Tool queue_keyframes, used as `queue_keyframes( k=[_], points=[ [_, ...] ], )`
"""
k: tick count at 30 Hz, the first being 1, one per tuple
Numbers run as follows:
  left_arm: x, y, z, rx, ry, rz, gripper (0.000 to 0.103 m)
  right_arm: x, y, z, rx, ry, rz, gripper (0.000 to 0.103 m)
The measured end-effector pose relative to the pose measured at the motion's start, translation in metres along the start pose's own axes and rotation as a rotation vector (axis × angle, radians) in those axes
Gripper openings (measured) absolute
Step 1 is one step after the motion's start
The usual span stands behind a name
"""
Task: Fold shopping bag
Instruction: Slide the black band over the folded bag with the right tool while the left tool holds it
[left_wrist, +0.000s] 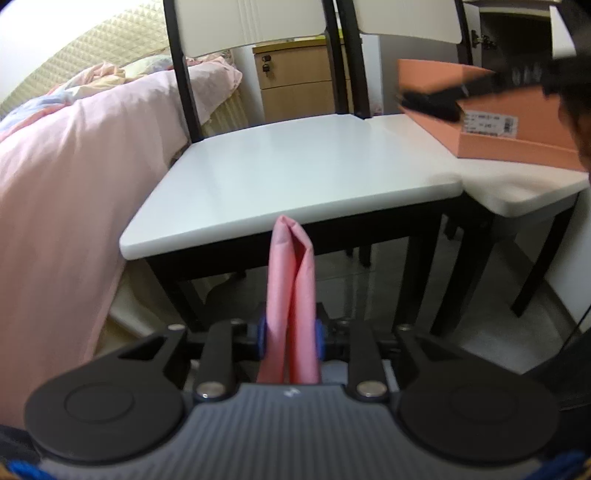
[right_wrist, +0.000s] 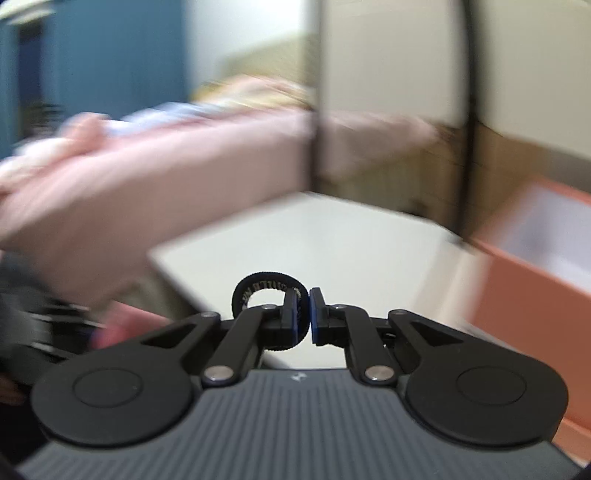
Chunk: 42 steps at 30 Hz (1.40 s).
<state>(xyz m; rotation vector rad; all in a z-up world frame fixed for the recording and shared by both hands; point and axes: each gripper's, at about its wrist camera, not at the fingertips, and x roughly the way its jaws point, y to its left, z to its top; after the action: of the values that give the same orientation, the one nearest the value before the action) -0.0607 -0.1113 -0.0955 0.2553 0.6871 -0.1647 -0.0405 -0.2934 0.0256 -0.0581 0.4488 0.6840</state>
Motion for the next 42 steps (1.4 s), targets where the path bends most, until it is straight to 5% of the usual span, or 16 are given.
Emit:
queue_keyframes(
  k=[6, 13, 19, 31, 36, 42],
  points=[
    [-0.003, -0.002, -0.004, 0.039, -0.012, 0.048, 0.030, 0.005, 0.067, 0.014, -0.212, -0.043, 0.228, 0.011],
    [-0.008, -0.011, -0.005, 0.104, -0.056, 0.100, 0.021, 0.017, 0.092, 0.007, -0.350, 0.023, 0.224, 0.011],
    [-0.023, -0.025, -0.011, 0.199, -0.180, 0.163, 0.009, 0.033, 0.109, 0.005, -0.383, 0.072, 0.186, 0.011],
    [-0.017, -0.052, -0.018, 0.380, -0.301, 0.398, 0.009, 0.056, 0.097, 0.029, -0.148, 0.101, 0.104, 0.014],
    [-0.014, -0.053, -0.014, 0.384, -0.300, 0.412, 0.009, 0.056, 0.076, 0.036, 0.050, 0.111, 0.113, 0.046],
    [-0.011, -0.044, -0.007, 0.312, -0.255, 0.335, 0.010, 0.048, 0.092, 0.028, -0.050, 0.087, 0.090, 0.051]
  ],
)
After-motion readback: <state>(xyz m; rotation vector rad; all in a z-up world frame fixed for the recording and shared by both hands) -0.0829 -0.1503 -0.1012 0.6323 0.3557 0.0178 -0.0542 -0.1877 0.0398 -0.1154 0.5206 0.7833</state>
